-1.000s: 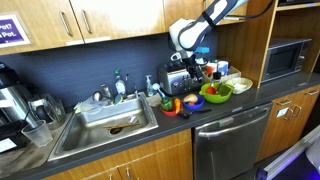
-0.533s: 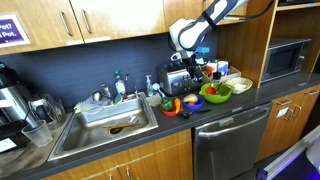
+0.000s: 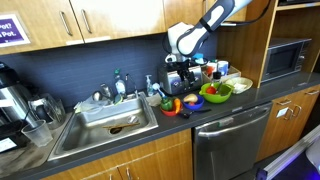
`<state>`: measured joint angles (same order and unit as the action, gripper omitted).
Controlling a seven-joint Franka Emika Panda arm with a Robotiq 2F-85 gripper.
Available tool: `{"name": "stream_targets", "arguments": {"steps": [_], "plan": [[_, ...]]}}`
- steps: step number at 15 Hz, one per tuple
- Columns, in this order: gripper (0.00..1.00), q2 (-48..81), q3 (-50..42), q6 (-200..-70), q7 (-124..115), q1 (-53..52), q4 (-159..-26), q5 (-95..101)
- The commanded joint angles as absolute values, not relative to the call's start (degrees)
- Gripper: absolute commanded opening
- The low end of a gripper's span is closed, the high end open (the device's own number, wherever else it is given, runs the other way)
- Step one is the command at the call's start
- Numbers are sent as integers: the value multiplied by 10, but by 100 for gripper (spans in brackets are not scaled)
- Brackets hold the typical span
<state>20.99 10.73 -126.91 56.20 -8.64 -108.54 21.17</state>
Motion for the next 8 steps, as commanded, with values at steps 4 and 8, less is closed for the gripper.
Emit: {"name": "stream_targets", "arguments": {"steps": [4, 8], "plan": [[100, 214, 117, -1277, 600, -78, -1094, 169], [100, 216, 117, -1282, 611, -75, -1098, 144]]}}
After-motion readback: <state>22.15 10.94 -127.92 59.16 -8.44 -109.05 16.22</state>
